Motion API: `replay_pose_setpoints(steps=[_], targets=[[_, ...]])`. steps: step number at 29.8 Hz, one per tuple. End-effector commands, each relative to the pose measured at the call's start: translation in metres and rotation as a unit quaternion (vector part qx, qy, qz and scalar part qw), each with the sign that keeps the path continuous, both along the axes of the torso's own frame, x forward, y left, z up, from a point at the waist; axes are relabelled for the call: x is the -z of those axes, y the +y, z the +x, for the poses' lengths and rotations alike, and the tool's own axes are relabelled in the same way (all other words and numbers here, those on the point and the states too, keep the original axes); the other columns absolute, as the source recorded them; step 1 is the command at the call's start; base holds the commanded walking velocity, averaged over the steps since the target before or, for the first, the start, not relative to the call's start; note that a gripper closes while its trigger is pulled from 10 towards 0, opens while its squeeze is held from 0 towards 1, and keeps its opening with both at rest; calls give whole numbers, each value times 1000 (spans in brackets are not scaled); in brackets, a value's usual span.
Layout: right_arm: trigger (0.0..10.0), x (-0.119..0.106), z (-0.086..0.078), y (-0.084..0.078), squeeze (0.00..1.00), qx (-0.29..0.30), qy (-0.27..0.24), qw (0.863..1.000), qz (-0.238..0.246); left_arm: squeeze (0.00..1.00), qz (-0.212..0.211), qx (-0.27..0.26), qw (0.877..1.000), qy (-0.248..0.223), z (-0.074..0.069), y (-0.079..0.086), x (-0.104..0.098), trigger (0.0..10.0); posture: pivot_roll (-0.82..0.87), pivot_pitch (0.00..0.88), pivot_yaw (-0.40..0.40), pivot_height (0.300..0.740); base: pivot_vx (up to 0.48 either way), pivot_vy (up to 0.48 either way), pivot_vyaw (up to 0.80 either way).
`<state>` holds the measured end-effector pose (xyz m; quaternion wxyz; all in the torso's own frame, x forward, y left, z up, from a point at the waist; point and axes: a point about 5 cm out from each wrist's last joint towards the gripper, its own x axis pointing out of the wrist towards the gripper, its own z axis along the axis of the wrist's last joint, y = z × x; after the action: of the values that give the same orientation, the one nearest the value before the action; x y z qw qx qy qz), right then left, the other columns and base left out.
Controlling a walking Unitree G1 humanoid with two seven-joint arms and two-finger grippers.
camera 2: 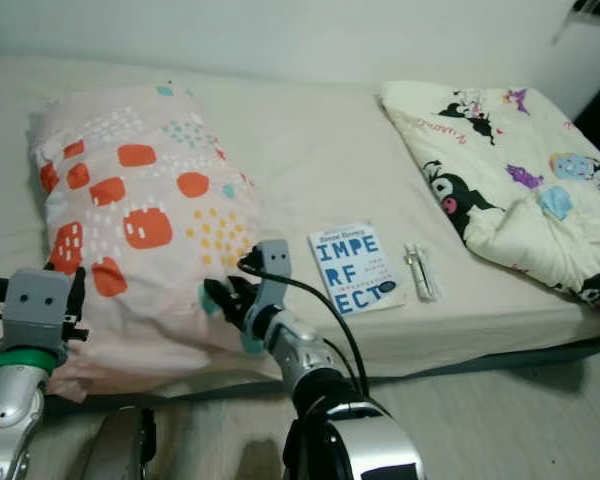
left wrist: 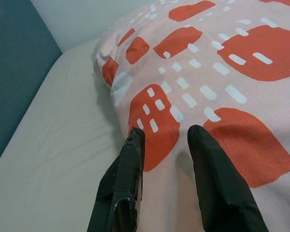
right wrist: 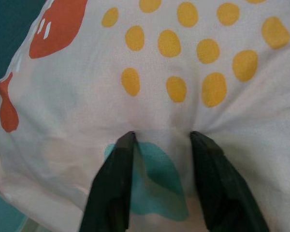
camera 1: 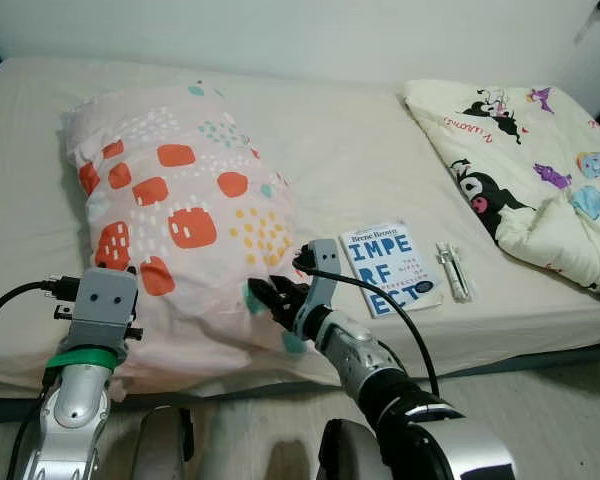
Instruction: Clean up the room
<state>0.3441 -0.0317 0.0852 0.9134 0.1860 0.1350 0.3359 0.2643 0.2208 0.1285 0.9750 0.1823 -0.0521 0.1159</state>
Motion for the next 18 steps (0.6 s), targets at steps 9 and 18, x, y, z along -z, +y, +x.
replay_pose_setpoints(steps=[9,18], targets=[[0,18,-23,31,0,-23,47,998,29,0,-4,7,1000,12,0,-4,7,10000,182,12,-128,587,0,0,0],[0,-16,-5,37,0,1,21,993,120,0,-9,11,1000,8,3,-10,6,10000,176,0,-134,587,0,0,0]])
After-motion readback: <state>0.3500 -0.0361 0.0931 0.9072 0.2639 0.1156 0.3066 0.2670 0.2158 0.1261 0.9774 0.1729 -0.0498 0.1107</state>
